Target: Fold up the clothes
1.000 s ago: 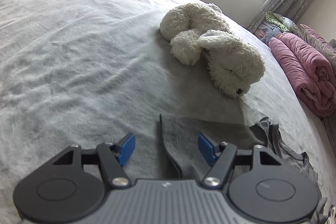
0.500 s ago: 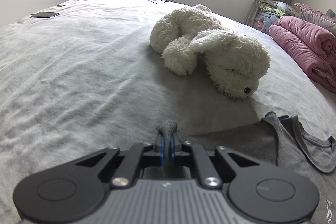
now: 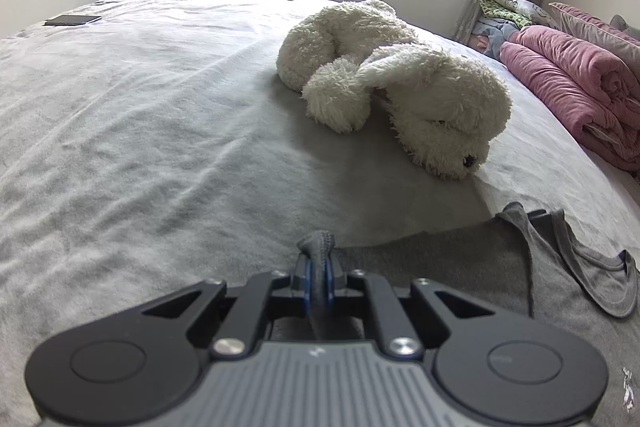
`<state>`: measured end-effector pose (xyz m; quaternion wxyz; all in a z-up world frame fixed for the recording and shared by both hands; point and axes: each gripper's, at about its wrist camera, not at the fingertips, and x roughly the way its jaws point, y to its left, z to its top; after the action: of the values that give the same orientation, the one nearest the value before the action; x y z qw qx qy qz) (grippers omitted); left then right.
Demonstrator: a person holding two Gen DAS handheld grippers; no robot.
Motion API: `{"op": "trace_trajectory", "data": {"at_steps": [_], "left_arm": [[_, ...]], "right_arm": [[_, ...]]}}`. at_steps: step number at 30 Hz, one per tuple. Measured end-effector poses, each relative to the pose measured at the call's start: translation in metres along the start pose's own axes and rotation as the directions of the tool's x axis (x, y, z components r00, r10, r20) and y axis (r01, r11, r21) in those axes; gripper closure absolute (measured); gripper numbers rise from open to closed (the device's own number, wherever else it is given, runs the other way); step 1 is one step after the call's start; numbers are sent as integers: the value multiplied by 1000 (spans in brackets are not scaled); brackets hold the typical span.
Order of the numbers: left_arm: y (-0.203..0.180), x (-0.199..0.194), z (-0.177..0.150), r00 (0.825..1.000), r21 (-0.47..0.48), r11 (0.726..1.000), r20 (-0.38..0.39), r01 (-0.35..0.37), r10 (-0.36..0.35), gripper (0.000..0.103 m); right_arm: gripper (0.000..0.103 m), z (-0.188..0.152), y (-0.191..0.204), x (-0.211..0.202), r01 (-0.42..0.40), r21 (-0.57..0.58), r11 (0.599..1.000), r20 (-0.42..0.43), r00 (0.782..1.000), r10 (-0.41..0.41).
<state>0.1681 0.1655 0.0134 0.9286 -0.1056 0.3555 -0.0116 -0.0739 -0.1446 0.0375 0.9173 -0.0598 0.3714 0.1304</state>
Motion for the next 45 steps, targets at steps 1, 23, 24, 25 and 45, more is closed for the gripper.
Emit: {"op": "trace_trajectory", "data": {"at_steps": [1,23,24,25,45], "left_arm": [[1,0,0,1000,9,1000,-1,11,-11,95],[10,-5,7,995,59,993,-22,102,-101,95],[11,-5,7,994,57,993,-20,105,-104,95],[11,-5,7,994,57,993,-21,105,-104,95],[11,1,3,997,49,996,-6,74,-74,96]], "right_arm": [[50,-2,14,-5,-15,-29,999,18,1000,16],[75,-13,225,-1,-221,-75,972,-26,975,219],[66,-14,224,2,-221,-57,974,-35,975,220],[64,-16,226,1,-228,-64,972,-34,974,226],[98,-31,143,1,-491,467,735,77,851,519]]}}
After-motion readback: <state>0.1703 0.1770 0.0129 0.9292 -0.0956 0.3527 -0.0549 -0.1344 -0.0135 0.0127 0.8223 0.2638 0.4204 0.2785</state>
